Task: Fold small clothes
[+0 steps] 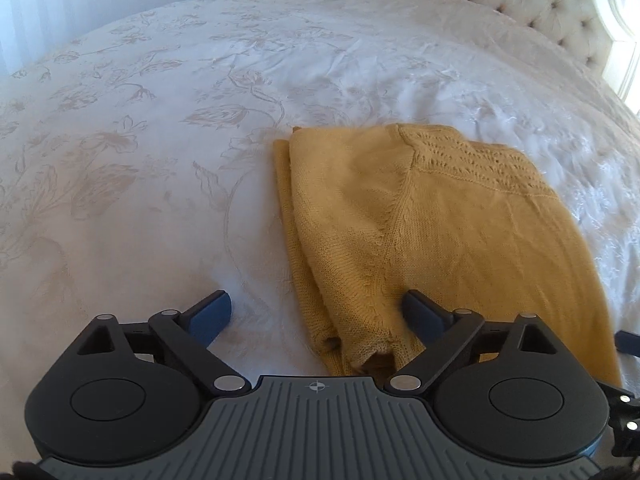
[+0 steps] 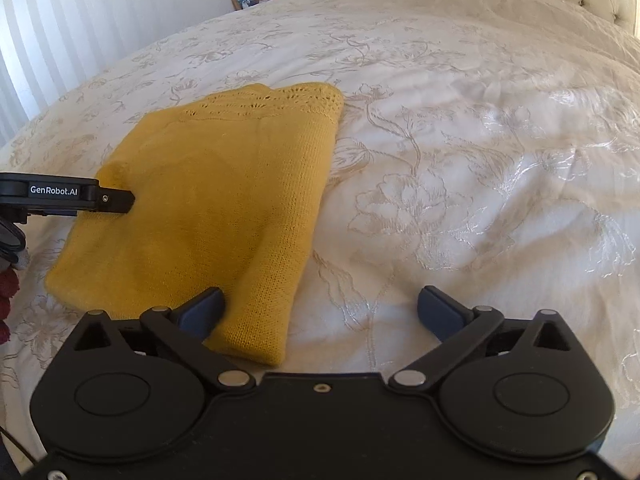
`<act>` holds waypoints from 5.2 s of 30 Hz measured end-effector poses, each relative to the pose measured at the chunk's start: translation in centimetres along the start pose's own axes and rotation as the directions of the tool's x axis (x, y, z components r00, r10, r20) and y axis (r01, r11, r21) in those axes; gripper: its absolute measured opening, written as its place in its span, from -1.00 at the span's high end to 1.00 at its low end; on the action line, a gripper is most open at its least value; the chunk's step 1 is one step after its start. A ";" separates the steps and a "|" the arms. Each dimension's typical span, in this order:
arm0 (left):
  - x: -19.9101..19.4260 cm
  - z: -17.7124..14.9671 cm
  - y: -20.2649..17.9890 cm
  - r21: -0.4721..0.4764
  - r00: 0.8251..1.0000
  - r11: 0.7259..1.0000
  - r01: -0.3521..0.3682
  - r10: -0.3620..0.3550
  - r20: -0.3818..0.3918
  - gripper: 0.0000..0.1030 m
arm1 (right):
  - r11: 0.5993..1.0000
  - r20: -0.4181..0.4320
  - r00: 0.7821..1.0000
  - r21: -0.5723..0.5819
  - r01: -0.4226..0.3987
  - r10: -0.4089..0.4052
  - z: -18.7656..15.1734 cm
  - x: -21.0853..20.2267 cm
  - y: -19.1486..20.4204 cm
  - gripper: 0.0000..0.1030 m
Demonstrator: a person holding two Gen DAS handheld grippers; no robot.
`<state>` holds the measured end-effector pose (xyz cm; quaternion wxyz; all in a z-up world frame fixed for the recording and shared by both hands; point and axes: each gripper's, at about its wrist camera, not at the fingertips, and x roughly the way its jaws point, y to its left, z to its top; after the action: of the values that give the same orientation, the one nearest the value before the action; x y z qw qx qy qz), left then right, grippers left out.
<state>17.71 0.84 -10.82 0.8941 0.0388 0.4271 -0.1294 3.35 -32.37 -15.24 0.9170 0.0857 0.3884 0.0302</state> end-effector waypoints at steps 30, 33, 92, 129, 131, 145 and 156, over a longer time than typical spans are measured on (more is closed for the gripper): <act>1.3 2.4 0.7 -0.304 0.994 0.953 -0.004 -0.030 -0.105 -0.94 | 0.836 0.079 0.967 0.491 -0.248 0.240 1.1 -0.3 -6.6 -0.99; -0.1 2.4 -0.1 -0.244 0.995 0.969 -0.037 0.013 -0.102 -0.77 | 0.862 0.107 0.976 0.457 -0.219 0.191 1.5 -1.3 -6.2 -0.99; -9.1 -4.3 -6.3 -0.030 0.986 0.986 -0.164 0.164 -0.006 -0.78 | 0.999 0.182 0.983 0.031 0.032 -0.037 0.7 -7.0 2.2 -0.99; -8.9 -2.2 -3.3 -0.085 0.979 0.976 -0.200 0.202 0.015 -0.76 | 0.999 0.161 0.986 0.013 0.032 -0.034 0.3 -6.2 2.9 -0.99; -9.4 -2.6 -4.5 -0.070 0.983 0.981 -0.183 0.185 0.014 -0.77 | 0.999 0.165 0.986 0.016 0.033 -0.036 0.3 -6.3 2.9 -0.99; -10.2 -4.9 -7.6 -0.040 0.990 0.989 -0.142 0.142 -0.017 -0.77 | 0.998 0.178 0.983 0.041 0.041 -0.048 0.6 -6.5 2.3 -0.99; -10.2 -5.0 -7.4 -0.053 0.990 0.989 -0.140 0.139 -0.024 -0.77 | 0.998 0.174 0.984 0.040 0.042 -0.049 0.5 -6.4 2.3 -0.99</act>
<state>5.91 -3.35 -5.80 0.8973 0.0454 0.4358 -0.0542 -0.71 -30.99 -9.96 0.9463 0.0958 0.3088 -0.0054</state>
